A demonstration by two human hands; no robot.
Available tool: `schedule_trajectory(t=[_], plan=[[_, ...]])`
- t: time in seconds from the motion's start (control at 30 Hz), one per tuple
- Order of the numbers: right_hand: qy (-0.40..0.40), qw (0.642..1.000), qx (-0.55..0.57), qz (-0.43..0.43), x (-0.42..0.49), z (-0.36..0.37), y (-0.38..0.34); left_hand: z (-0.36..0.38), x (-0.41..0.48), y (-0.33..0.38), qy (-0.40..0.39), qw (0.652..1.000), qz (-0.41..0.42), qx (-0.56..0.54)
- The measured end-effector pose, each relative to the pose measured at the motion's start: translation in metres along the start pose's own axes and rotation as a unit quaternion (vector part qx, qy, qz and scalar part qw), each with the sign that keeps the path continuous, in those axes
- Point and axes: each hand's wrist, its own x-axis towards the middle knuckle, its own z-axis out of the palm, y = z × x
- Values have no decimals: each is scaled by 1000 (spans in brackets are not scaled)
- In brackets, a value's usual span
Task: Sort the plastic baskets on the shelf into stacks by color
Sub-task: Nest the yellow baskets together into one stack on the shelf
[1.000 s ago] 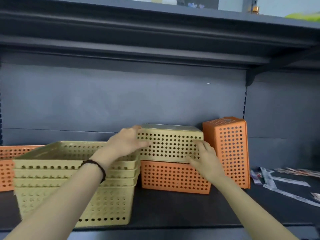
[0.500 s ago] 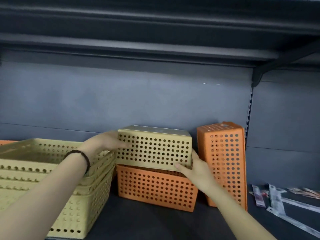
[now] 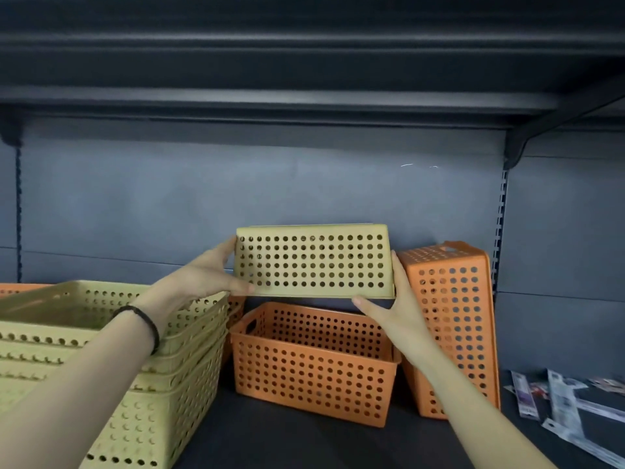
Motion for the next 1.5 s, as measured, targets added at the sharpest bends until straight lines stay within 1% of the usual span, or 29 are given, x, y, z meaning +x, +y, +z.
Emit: schedule_trajectory(t=[0.07, 0.13, 0.2, 0.37, 0.53, 0.63, 0.73, 0.83, 0.9, 1.0, 1.07, 1.13, 1.27, 1.37, 1.43, 1.5], plan=[[20, 1000, 19, -3, 4, -1, -2, 0, -2, 6, 26, 999, 36, -30], [41, 998, 36, -16, 10, -3, -5, 1, -6, 14, 80, 989, 75, -95], [56, 997, 51, -32, 15, -4, -11, 1, -9, 19, 132, 976, 111, -135], [72, 993, 70, -60, 28, -7, -26, -3, -17, 32, 165, 956, 181, -159], [95, 986, 126, -49, 37, -11, -37, -10, -22, 45, 226, 928, 237, -177], [97, 983, 148, -47, 36, -11, -44, -16, -28, 56, 247, 915, 267, -174], [77, 983, 163, -43, 33, -15, -49, -25, -39, 63, 246, 907, 302, -157], [57, 981, 181, -31, 27, -11, -54, -35, -46, 57, 243, 907, 313, -143], [55, 977, 207, -19, 26, -4, -59, -44, -47, 48, 217, 918, 294, -155], [50, 969, 239, 17, 28, 11, -69, -56, -52, 34, 155, 924, 259, -235], [24, 966, 258, 22, 26, 23, -78, -67, -56, 29, 144, 922, 237, -271], [15, 966, 257, 21, 26, 38, -86, -81, -61, 25, 153, 922, 223, -276], [30, 956, 286, 57, 30, 71, -106, -119, -73, 10, 176, 932, 208, -238], [30, 948, 300, 105, 33, 96, -122, -148, -88, -3, 128, 939, 244, -204], [26, 935, 337, 108, 36, 110, -130, -166, -99, -15, 91, 945, 262, -172], [25, 913, 391, 112, 35, 122, -139, -179, -105, -29, 86, 953, 239, -163]])
